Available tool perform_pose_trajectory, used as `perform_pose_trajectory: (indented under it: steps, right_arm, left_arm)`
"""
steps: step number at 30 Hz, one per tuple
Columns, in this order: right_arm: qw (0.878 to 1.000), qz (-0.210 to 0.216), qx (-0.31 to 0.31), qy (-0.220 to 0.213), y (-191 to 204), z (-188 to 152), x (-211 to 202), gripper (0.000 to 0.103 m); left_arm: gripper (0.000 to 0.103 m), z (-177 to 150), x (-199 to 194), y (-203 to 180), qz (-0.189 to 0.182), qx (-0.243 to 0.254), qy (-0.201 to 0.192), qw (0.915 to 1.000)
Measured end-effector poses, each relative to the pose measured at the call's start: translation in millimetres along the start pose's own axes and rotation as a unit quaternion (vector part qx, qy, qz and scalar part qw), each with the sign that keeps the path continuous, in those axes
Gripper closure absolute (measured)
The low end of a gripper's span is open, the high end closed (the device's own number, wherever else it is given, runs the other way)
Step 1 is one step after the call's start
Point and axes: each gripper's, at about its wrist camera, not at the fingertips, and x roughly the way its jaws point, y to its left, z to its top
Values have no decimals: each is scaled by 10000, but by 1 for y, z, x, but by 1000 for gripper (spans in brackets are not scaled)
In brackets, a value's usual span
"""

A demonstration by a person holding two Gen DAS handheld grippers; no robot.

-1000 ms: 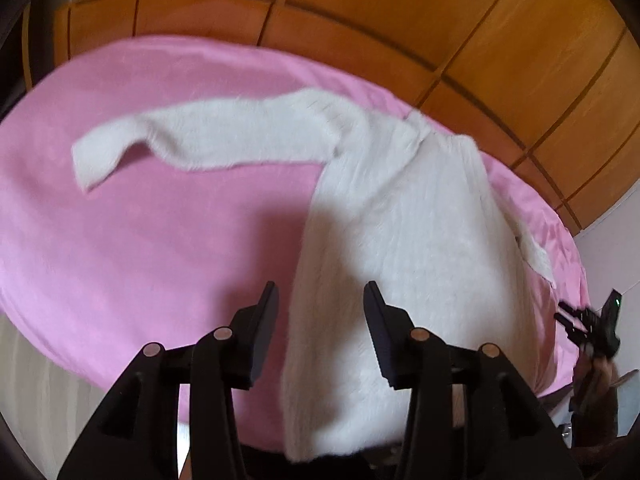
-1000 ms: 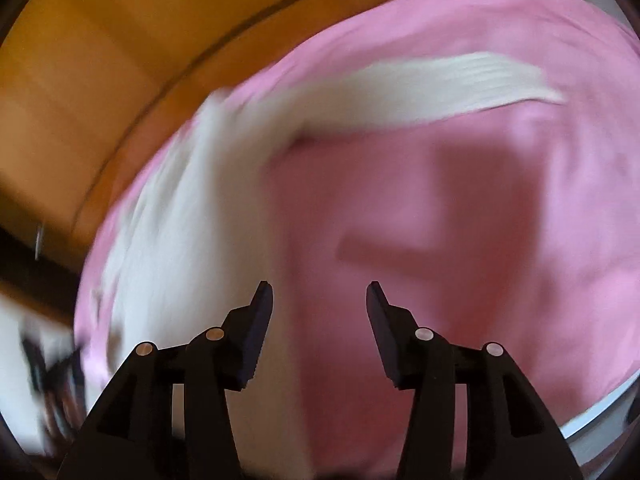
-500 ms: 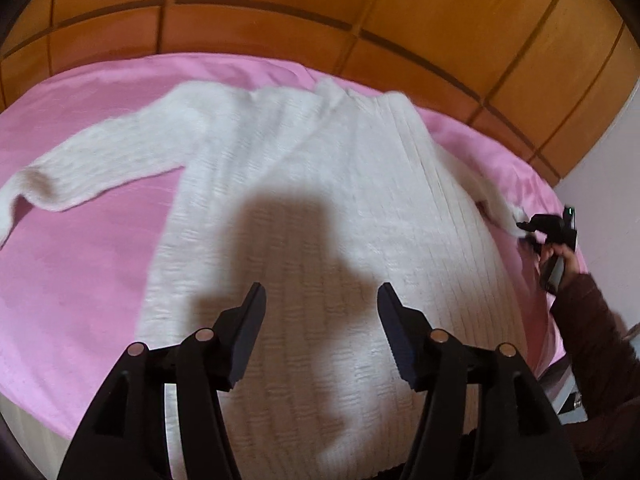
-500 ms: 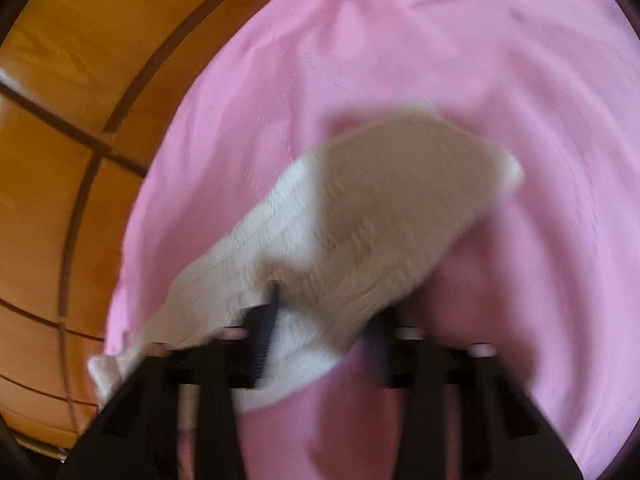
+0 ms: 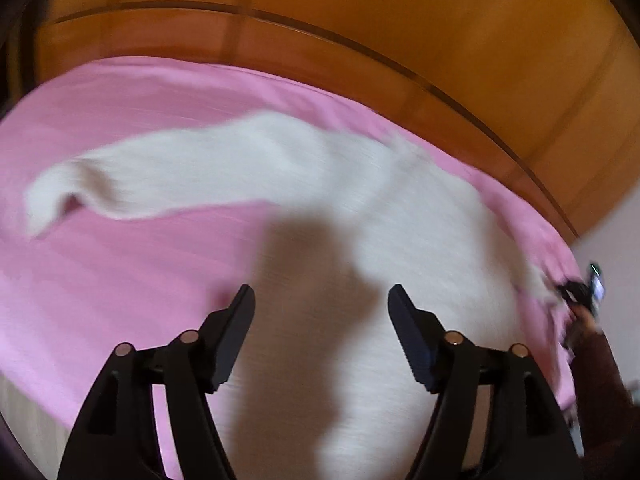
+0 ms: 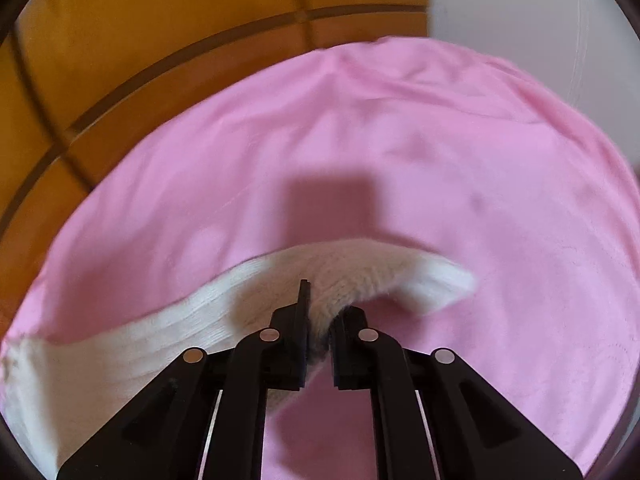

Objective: Fold small clothes

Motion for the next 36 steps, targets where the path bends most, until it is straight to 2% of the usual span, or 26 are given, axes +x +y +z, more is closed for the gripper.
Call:
perform_pose_trajectory:
  steps: [1, 2, 5, 6, 7, 9, 10, 13, 15, 17, 19, 21, 22, 23, 24, 25, 26, 28, 30, 32, 33, 36]
  right_arm:
    - [9999, 95, -6, 57, 1, -1, 1, 59]
    - [9998, 166, 0, 53, 3, -4, -2, 39]
    - [9995, 304, -82, -101, 13, -20, -24, 36]
    - [9991, 406, -114, -106, 18, -27, -33, 34]
    - [9985, 516, -150, -96, 24, -35, -42, 28]
    - [9949, 911, -419, -44, 46, -56, -63, 27]
    - [9924, 1063, -622, -23, 60, -68, -73, 27]
    - [9777, 1639, -1310, 77, 109, -111, -106, 27]
    - [9622, 2061, -1768, 193, 147, -145, -126, 27]
    - [9489, 2339, -2098, 285, 176, -172, -139, 27]
    - [9334, 2594, -2440, 427, 208, -199, -151, 27]
    - [9195, 2763, -2741, 543, 237, -226, -159, 27]
    - [9146, 2799, -2856, 602, 248, -237, -161, 27]
    - [9103, 2851, -2925, 665, 258, -246, -161, 27]
    - [9063, 2912, -2963, 775, 269, -255, -159, 27]
    - [9038, 2935, -2996, 857, 276, -262, -157, 27]
    - [9010, 2941, -3048, 935, 285, -270, -155, 27]
    - [8972, 2954, -3107, 1063, 296, -284, -154, 27]
    - [8918, 2983, -3185, 1191, 305, -294, -151, 27]
    - [8864, 2987, -3319, 1218, 311, -305, -151, 27]
    - [8835, 2950, -3420, 1239, 314, -313, -149, 27]
    - [8813, 2771, -3642, 1177, 314, -332, -141, 27]
  left_arm:
    - [29, 5, -4, 15, 168, -144, -79, 9997]
    - [28, 10, -7, 31, 359, -293, -163, 9988]
    - [28, 23, -18, 90, 997, -774, -356, 9914]
    - [27, 27, -21, 110, 1317, -877, -405, 9866]
    - [26, 30, -21, 126, 1545, -921, -413, 9828]
    - [26, 36, -21, 162, 1887, -1227, -421, 9734]
    - [26, 39, -21, 180, 1888, -1473, -406, 9701]
    - [26, 46, -21, 219, 1711, -2009, -478, 9634]
    - [23, 50, -13, 240, 1281, -2319, -327, 9637]
    - [24, 51, -9, 255, 1182, -2695, -299, 9552]
    - [28, 55, 0, 262, 907, -2700, -214, 9583]
    - [33, 61, 13, 263, 900, -2652, -121, 9599]
    - [44, 64, 21, 264, 850, -2576, -54, 9625]
    - [50, 67, 29, 262, 839, -2475, 27, 9653]
    - [69, 72, 40, 256, 1006, -2251, 151, 9690]
    - [94, 76, 44, 253, 1057, -2088, 187, 9721]
    - [94, 82, 48, 246, 1035, -1897, 195, 9762]
    - [95, 100, 40, 238, 1196, -1643, 5, 9791]
    - [96, 127, 13, 233, 1319, -1487, -510, 9787]
    - [96, 151, -15, 236, 1557, -1459, -964, 9722]
    - [96, 162, -31, 239, 1787, -1412, -1202, 9663]
    - [96, 177, -61, 257, 2235, -1511, -1545, 9504]
